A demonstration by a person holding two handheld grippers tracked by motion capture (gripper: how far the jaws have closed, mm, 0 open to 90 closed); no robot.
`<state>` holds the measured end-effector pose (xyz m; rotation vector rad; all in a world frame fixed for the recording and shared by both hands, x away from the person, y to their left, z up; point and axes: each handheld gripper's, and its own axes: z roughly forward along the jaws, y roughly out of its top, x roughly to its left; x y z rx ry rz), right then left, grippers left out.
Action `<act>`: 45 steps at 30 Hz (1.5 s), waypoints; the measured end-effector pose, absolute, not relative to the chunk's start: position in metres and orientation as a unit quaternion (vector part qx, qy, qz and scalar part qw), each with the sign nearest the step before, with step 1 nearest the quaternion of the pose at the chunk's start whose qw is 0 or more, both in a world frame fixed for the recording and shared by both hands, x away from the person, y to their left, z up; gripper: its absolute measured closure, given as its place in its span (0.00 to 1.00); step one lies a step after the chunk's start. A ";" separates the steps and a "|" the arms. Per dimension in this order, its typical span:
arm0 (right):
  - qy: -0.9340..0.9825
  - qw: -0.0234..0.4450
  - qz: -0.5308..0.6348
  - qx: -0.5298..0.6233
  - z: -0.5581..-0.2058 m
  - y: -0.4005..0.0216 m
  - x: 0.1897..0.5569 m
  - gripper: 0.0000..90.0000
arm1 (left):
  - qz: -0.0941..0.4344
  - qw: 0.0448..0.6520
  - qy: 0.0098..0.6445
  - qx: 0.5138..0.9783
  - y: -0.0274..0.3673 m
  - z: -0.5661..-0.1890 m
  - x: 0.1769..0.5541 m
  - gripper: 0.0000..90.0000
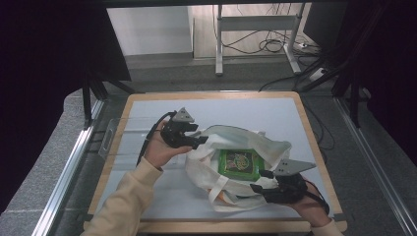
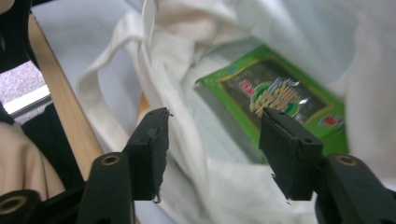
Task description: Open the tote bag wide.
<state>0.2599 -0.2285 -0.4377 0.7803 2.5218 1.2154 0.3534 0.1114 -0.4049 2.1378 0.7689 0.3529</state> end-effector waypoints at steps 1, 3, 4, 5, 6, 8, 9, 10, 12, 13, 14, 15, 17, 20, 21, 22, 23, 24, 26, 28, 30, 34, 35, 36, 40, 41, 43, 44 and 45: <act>0.861 0.121 0.416 0.267 -0.435 -0.228 0.262 0.45 | 0.140 0.411 0.301 0.849 0.111 -0.404 0.350 0.43; 0.860 0.122 0.416 0.269 -0.428 -0.227 0.266 0.43 | 0.138 0.416 0.294 0.849 0.110 -0.403 0.343 0.42; 0.860 0.123 0.416 0.270 -0.426 -0.227 0.268 0.43 | 0.137 0.419 0.290 0.850 0.109 -0.402 0.341 0.41; 0.858 0.123 0.417 0.272 -0.423 -0.227 0.271 0.42 | 0.136 0.422 0.286 0.849 0.109 -0.402 0.338 0.41; 0.857 0.122 0.419 0.274 -0.421 -0.227 0.274 0.42 | 0.135 0.423 0.283 0.850 0.108 -0.402 0.335 0.40; 0.855 0.121 0.419 0.281 -0.418 -0.227 0.281 0.41 | 0.135 0.425 0.277 0.851 0.106 -0.401 0.331 0.40; 0.854 0.121 0.418 0.285 -0.417 -0.228 0.284 0.41 | 0.134 0.425 0.275 0.852 0.106 -0.401 0.329 0.40; 0.853 0.120 0.417 0.291 -0.416 -0.228 0.288 0.41 | 0.133 0.426 0.271 0.853 0.104 -0.401 0.327 0.40; 0.851 0.116 0.411 0.307 -0.415 -0.228 0.295 0.46 | 0.129 0.425 0.261 0.857 0.101 -0.401 0.325 0.41; 0.850 0.110 0.407 0.314 -0.415 -0.228 0.298 0.49 | 0.127 0.420 0.259 0.861 0.100 -0.402 0.324 0.45; 0.850 0.107 0.406 0.319 -0.415 -0.227 0.301 0.51 | 0.127 0.412 0.255 0.865 0.098 -0.403 0.324 0.51; 0.849 0.106 0.402 0.326 -0.415 -0.226 0.304 0.52 | 0.127 0.405 0.253 0.870 0.096 -0.405 0.324 0.57; 0.850 0.109 0.391 0.336 -0.416 -0.222 0.310 0.55 | 0.120 0.400 0.251 0.874 0.092 -0.408 0.326 0.66; 0.852 0.109 0.381 0.343 -0.417 -0.219 0.318 0.64 | 0.106 0.401 0.252 0.874 0.088 -0.413 0.327 0.77; 0.852 0.111 0.378 0.345 -0.417 -0.218 0.320 0.69 | 0.102 0.401 0.252 0.875 0.087 -0.415 0.328 0.81; 0.853 0.115 0.374 0.345 -0.417 -0.216 0.322 0.74 | 0.100 0.397 0.249 0.878 0.086 -0.416 0.329 0.85; 0.854 0.119 0.370 0.345 -0.417 -0.215 0.323 0.79 | 0.096 0.396 0.248 0.879 0.085 -0.418 0.330 0.88; 0.855 0.124 0.366 0.346 -0.416 -0.214 0.325 0.84 | 0.094 0.390 0.244 0.883 0.084 -0.420 0.332 0.91; 0.855 0.130 0.363 0.346 -0.416 -0.211 0.328 0.92 | 0.087 0.383 0.242 0.887 0.081 -0.424 0.336 0.95; 0.860 0.134 0.355 0.340 -0.417 -0.208 0.332 0.98 | 0.080 0.373 0.241 0.892 0.077 -0.429 0.339 0.98; 0.867 0.136 0.343 0.334 -0.420 -0.203 0.335 0.99 | 0.075 0.364 0.244 0.896 0.075 -0.433 0.342 1.00; 0.879 0.142 0.320 0.324 -0.427 -0.196 0.341 0.99 | 0.061 0.361 0.243 0.898 0.074 -0.440 0.344 1.00; 0.880 0.144 0.317 0.323 -0.429 -0.194 0.343 0.99 | 0.058 0.360 0.243 0.899 0.074 -0.441 0.344 1.00; 0.883 0.147 0.312 0.318 -0.431 -0.193 0.345 0.99 | 0.056 0.356 0.240 0.901 0.074 -0.442 0.344 1.00; 0.889 0.149 0.295 0.316 -0.438 -0.188 0.352 0.99 | 0.048 0.352 0.236 0.904 0.075 -0.445 0.340 1.00; 0.891 0.151 0.291 0.314 -0.440 -0.187 0.355 0.99 | 0.047 0.351 0.234 0.906 0.075 -0.445 0.338 1.00; 0.891 0.155 0.285 0.317 -0.443 -0.187 0.360 0.99 | 0.042 0.348 0.229 0.908 0.077 -0.446 0.336 1.00; 0.890 0.158 0.283 0.321 -0.444 -0.188 0.363 0.99 | 0.042 0.349 0.228 0.908 0.078 -0.448 0.336 1.00; 0.889 0.158 0.281 0.325 -0.445 -0.189 0.366 0.99 | 0.040 0.346 0.229 0.909 0.078 -0.449 0.335 1.00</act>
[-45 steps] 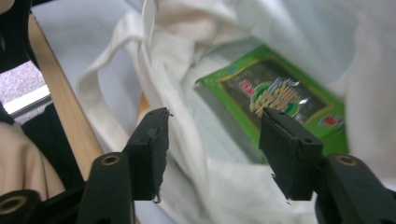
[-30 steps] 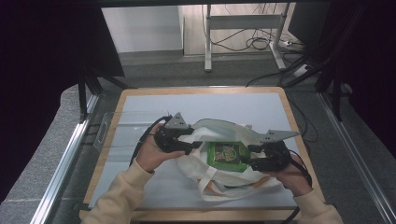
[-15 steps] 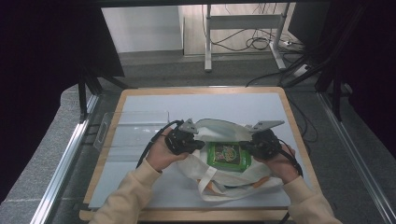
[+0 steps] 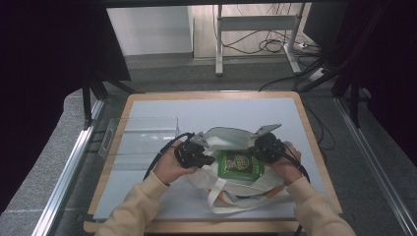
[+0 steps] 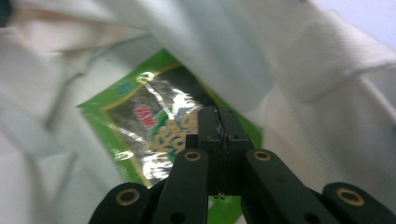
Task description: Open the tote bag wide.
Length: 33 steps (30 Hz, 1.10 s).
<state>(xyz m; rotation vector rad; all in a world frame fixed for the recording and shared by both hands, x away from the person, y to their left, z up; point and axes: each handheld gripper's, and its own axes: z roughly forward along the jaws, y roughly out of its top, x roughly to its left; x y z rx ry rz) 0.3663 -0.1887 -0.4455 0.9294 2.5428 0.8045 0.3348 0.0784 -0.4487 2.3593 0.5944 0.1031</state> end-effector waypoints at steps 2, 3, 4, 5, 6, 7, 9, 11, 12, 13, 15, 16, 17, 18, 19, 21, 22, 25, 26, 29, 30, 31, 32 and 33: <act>0.888 0.162 0.276 0.331 -0.449 -0.190 0.372 0.99 | 0.035 0.345 0.230 0.909 0.079 -0.452 0.333 1.00; 0.888 0.166 0.271 0.333 -0.450 -0.191 0.374 0.99 | 0.031 0.343 0.228 0.911 0.079 -0.453 0.332 1.00; 0.888 0.173 0.264 0.336 -0.451 -0.191 0.377 0.99 | 0.029 0.343 0.226 0.911 0.079 -0.454 0.330 1.00; 0.888 0.176 0.259 0.336 -0.453 -0.192 0.379 0.99 | 0.028 0.341 0.223 0.913 0.079 -0.455 0.329 1.00; 0.887 0.178 0.255 0.340 -0.454 -0.193 0.382 0.99 | 0.025 0.341 0.222 0.913 0.079 -0.456 0.328 1.00; 0.887 0.180 0.251 0.343 -0.456 -0.194 0.385 0.99 | 0.023 0.343 0.222 0.913 0.079 -0.457 0.326 1.00; 0.889 0.188 0.239 0.343 -0.458 -0.195 0.390 0.99 | 0.020 0.341 0.219 0.914 0.079 -0.459 0.325 1.00; 0.892 0.206 0.218 0.338 -0.459 -0.195 0.395 0.99 | 0.017 0.339 0.217 0.915 0.079 -0.460 0.324 1.00; 0.892 0.209 0.215 0.339 -0.459 -0.196 0.398 0.99 | 0.016 0.340 0.218 0.915 0.079 -0.461 0.324 1.00; 0.890 0.210 0.215 0.343 -0.459 -0.197 0.401 0.99 | 0.016 0.341 0.218 0.915 0.080 -0.461 0.324 1.00; 0.891 0.216 0.209 0.339 -0.458 -0.197 0.406 0.99 | 0.015 0.340 0.217 0.915 0.081 -0.461 0.324 1.00; 0.891 0.216 0.206 0.342 -0.459 -0.196 0.409 0.99 | 0.014 0.340 0.216 0.915 0.081 -0.461 0.324 1.00; 0.893 0.220 0.201 0.338 -0.459 -0.195 0.411 0.99 | 0.014 0.342 0.217 0.914 0.081 -0.462 0.323 1.00; 0.892 0.223 0.197 0.339 -0.460 -0.194 0.412 0.99 | 0.013 0.340 0.217 0.915 0.081 -0.462 0.323 1.00; 0.892 0.225 0.194 0.340 -0.460 -0.193 0.413 0.99 | 0.012 0.339 0.217 0.915 0.081 -0.463 0.323 1.00; 0.893 0.226 0.192 0.338 -0.460 -0.191 0.415 0.99 | 0.010 0.341 0.217 0.915 0.082 -0.465 0.323 1.00; 0.893 0.227 0.193 0.339 -0.460 -0.192 0.417 0.99 | 0.008 0.340 0.217 0.915 0.082 -0.465 0.323 1.00; 0.889 0.221 0.203 0.347 -0.460 -0.194 0.421 0.99 | 0.007 0.341 0.218 0.914 0.083 -0.466 0.323 1.00; 0.888 0.220 0.202 0.348 -0.461 -0.194 0.421 0.99 | 0.007 0.341 0.218 0.914 0.083 -0.465 0.323 1.00; 0.890 0.224 0.198 0.343 -0.462 -0.192 0.419 0.99 | 0.008 0.341 0.218 0.914 0.082 -0.466 0.323 1.00; 0.890 0.225 0.198 0.343 -0.462 -0.192 0.417 0.99 | 0.008 0.341 0.219 0.914 0.082 -0.466 0.323 1.00; 0.891 0.223 0.202 0.341 -0.461 -0.192 0.415 0.99 | 0.008 0.340 0.219 0.914 0.082 -0.466 0.323 1.00; 0.892 0.218 0.206 0.338 -0.460 -0.192 0.413 0.99 | 0.008 0.340 0.220 0.914 0.082 -0.467 0.323 1.00; 0.892 0.209 0.211 0.339 -0.459 -0.192 0.409 0.99 | 0.008 0.340 0.220 0.914 0.082 -0.466 0.323 1.00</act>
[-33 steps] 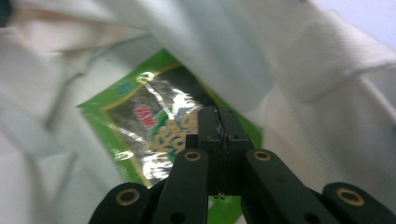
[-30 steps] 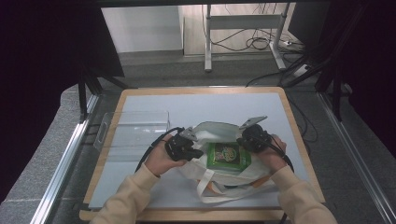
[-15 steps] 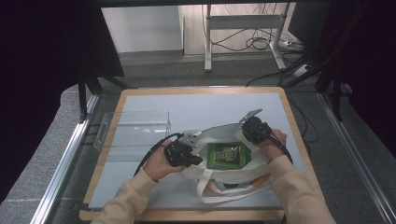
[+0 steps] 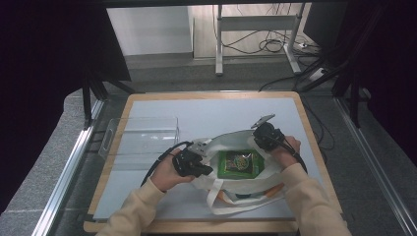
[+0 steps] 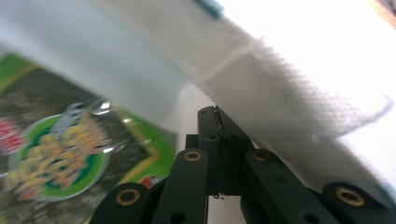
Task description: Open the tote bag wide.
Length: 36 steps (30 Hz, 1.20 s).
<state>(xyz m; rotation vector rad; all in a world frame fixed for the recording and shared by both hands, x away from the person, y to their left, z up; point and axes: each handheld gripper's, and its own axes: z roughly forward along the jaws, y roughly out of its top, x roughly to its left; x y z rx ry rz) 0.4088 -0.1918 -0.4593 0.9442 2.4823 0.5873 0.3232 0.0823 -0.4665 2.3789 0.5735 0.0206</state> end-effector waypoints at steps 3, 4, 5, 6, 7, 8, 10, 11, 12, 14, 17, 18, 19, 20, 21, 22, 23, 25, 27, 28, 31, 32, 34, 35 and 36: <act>0.899 0.198 0.205 0.331 -0.459 -0.192 0.397 0.99 | 0.008 0.341 0.221 0.914 0.083 -0.466 0.323 1.00; 0.902 0.196 0.199 0.328 -0.460 -0.193 0.393 0.99 | 0.008 0.341 0.221 0.914 0.083 -0.466 0.323 1.00; 0.904 0.191 0.193 0.329 -0.462 -0.194 0.390 0.99 | 0.008 0.341 0.221 0.914 0.083 -0.467 0.323 1.00; 0.907 0.184 0.185 0.331 -0.463 -0.196 0.388 0.99 | 0.008 0.340 0.221 0.914 0.082 -0.467 0.323 1.00; 0.908 0.180 0.178 0.333 -0.464 -0.198 0.386 0.99 | 0.007 0.340 0.221 0.914 0.082 -0.467 0.323 1.00; 0.909 0.178 0.172 0.334 -0.465 -0.201 0.385 0.99 | 0.007 0.340 0.221 0.914 0.082 -0.467 0.323 1.00; 0.910 0.182 0.153 0.339 -0.466 -0.205 0.384 0.99 | 0.007 0.340 0.223 0.914 0.082 -0.467 0.323 1.00; 0.911 0.189 0.141 0.339 -0.468 -0.207 0.384 0.99 | 0.006 0.340 0.223 0.913 0.083 -0.467 0.323 1.00; 0.911 0.200 0.127 0.337 -0.469 -0.208 0.385 0.99 | 0.005 0.342 0.224 0.913 0.084 -0.467 0.324 1.00; 0.911 0.214 0.110 0.336 -0.470 -0.213 0.386 0.99 | 0.004 0.342 0.226 0.912 0.085 -0.468 0.324 1.00; 0.902 0.211 0.128 0.355 -0.468 -0.223 0.392 0.99 | -0.001 0.349 0.234 0.907 0.086 -0.469 0.325 1.00; 0.898 0.209 0.133 0.362 -0.467 -0.226 0.393 0.99 | -0.001 0.351 0.234 0.907 0.087 -0.470 0.325 1.00; 0.896 0.210 0.136 0.366 -0.467 -0.228 0.394 0.99 | -0.001 0.350 0.235 0.907 0.087 -0.470 0.325 1.00; 0.895 0.211 0.136 0.368 -0.467 -0.228 0.395 0.99 | -0.001 0.350 0.235 0.907 0.087 -0.470 0.325 1.00; 0.895 0.212 0.136 0.369 -0.467 -0.228 0.395 0.99 | -0.001 0.350 0.234 0.907 0.087 -0.470 0.325 1.00; 0.895 0.215 0.133 0.368 -0.468 -0.227 0.394 0.99 | -0.001 0.350 0.234 0.907 0.087 -0.470 0.325 1.00; 0.896 0.220 0.131 0.364 -0.467 -0.225 0.393 0.99 | -0.001 0.349 0.233 0.908 0.086 -0.470 0.325 1.00; 0.897 0.223 0.141 0.355 -0.463 -0.221 0.387 0.99 | 0.000 0.347 0.231 0.909 0.086 -0.470 0.325 1.00; 0.900 0.208 0.165 0.346 -0.455 -0.217 0.379 0.99 | 0.001 0.346 0.231 0.909 0.086 -0.469 0.324 1.00; 0.900 0.201 0.180 0.343 -0.451 -0.215 0.373 0.99 | 0.002 0.347 0.231 0.909 0.086 -0.469 0.324 1.00; 0.904 0.177 0.218 0.321 -0.443 -0.208 0.352 0.99 | 0.004 0.343 0.226 0.912 0.086 -0.468 0.324 1.00; 0.905 0.170 0.227 0.316 -0.441 -0.206 0.345 0.99 | 0.003 0.347 0.230 0.909 0.085 -0.468 0.322 1.00; 0.909 0.157 0.237 0.305 -0.439 -0.203 0.331 0.99 | 0.005 0.344 0.225 0.911 0.084 -0.468 0.322 1.00; 0.911 0.155 0.238 0.300 -0.439 -0.202 0.325 0.99 | 0.005 0.344 0.225 0.912 0.084 -0.467 0.321 1.00; 0.912 0.152 0.240 0.295 -0.439 -0.202 0.318 0.99 | 0.006 0.344 0.225 0.912 0.084 -0.467 0.321 1.00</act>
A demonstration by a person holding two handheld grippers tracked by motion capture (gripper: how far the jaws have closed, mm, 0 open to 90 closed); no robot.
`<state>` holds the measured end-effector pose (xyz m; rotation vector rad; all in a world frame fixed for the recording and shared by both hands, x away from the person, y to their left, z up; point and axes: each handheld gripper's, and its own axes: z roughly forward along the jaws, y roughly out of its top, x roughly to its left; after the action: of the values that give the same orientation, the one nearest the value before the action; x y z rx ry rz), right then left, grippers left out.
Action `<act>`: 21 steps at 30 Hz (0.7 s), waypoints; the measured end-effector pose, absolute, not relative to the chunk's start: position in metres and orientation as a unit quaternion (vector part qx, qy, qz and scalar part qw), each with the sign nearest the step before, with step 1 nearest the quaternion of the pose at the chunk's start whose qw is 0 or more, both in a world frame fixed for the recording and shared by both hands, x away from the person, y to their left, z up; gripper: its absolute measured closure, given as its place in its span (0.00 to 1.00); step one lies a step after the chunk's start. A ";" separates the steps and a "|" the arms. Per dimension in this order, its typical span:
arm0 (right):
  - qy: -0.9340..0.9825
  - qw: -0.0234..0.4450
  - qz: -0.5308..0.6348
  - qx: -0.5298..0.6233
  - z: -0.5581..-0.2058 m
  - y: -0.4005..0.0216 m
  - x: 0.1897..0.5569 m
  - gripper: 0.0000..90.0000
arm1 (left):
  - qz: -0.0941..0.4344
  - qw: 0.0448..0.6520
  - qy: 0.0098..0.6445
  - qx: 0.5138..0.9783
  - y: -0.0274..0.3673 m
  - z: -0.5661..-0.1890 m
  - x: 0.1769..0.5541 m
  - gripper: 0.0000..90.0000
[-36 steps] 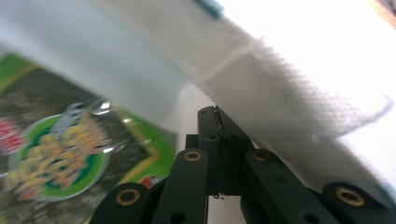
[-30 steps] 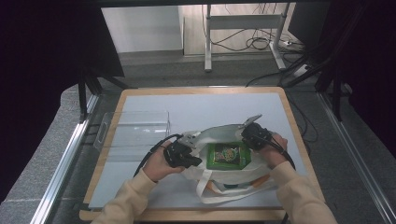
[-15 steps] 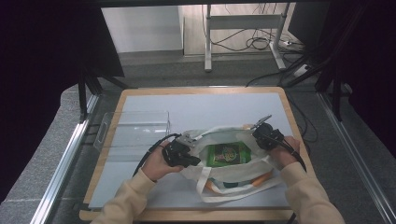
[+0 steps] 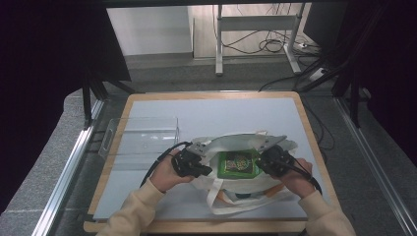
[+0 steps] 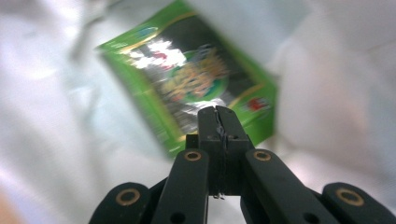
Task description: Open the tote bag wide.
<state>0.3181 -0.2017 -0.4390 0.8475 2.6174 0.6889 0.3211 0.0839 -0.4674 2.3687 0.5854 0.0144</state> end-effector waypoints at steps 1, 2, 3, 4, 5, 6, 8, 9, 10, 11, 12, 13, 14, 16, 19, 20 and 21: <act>0.913 0.146 0.242 0.294 -0.439 -0.201 0.311 0.99 | 0.006 0.342 0.225 0.913 0.084 -0.467 0.321 1.00; 0.914 0.140 0.243 0.292 -0.440 -0.201 0.305 0.99 | 0.006 0.341 0.225 0.913 0.084 -0.467 0.321 1.00; 0.915 0.139 0.242 0.291 -0.442 -0.201 0.299 0.99 | 0.005 0.341 0.225 0.913 0.084 -0.467 0.321 1.00; 0.917 0.139 0.240 0.288 -0.444 -0.202 0.293 0.99 | 0.005 0.341 0.225 0.913 0.083 -0.467 0.321 1.00; 0.918 0.136 0.236 0.288 -0.446 -0.203 0.288 0.99 | 0.005 0.340 0.224 0.913 0.083 -0.468 0.321 1.00; 0.918 0.131 0.234 0.291 -0.448 -0.204 0.284 0.99 | 0.004 0.339 0.223 0.914 0.082 -0.468 0.321 1.00; 0.918 0.132 0.231 0.295 -0.453 -0.207 0.276 0.99 | 0.004 0.339 0.221 0.915 0.080 -0.469 0.320 1.00; 0.918 0.134 0.230 0.294 -0.456 -0.208 0.273 0.99 | 0.003 0.338 0.220 0.915 0.079 -0.470 0.320 1.00; 0.919 0.134 0.227 0.294 -0.459 -0.208 0.269 0.99 | 0.004 0.338 0.220 0.915 0.078 -0.470 0.319 1.00; 0.921 0.134 0.222 0.291 -0.463 -0.208 0.266 0.99 | 0.003 0.337 0.219 0.915 0.078 -0.470 0.319 1.00; 0.922 0.135 0.218 0.291 -0.467 -0.208 0.264 0.99 | 0.004 0.334 0.216 0.917 0.078 -0.471 0.320 1.00; 0.922 0.135 0.215 0.292 -0.471 -0.208 0.262 0.99 | 0.002 0.335 0.219 0.916 0.078 -0.471 0.319 1.00; 0.922 0.133 0.213 0.294 -0.474 -0.208 0.262 0.99 | 0.002 0.334 0.219 0.917 0.077 -0.471 0.319 1.00; 0.922 0.127 0.213 0.299 -0.479 -0.209 0.262 0.99 | 0.002 0.332 0.218 0.918 0.076 -0.471 0.319 1.00; 0.922 0.126 0.215 0.295 -0.476 -0.210 0.263 0.99 | 0.005 0.332 0.217 0.918 0.076 -0.471 0.319 1.00; 0.922 0.129 0.218 0.293 -0.473 -0.210 0.264 0.99 | 0.005 0.333 0.218 0.917 0.077 -0.472 0.319 1.00; 0.922 0.131 0.220 0.291 -0.469 -0.210 0.266 0.99 | 0.004 0.333 0.219 0.917 0.077 -0.472 0.319 1.00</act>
<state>0.2655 -0.2096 -0.4691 0.8445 2.6760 0.6388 0.3195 0.0767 -0.4717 2.3944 0.5729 0.0105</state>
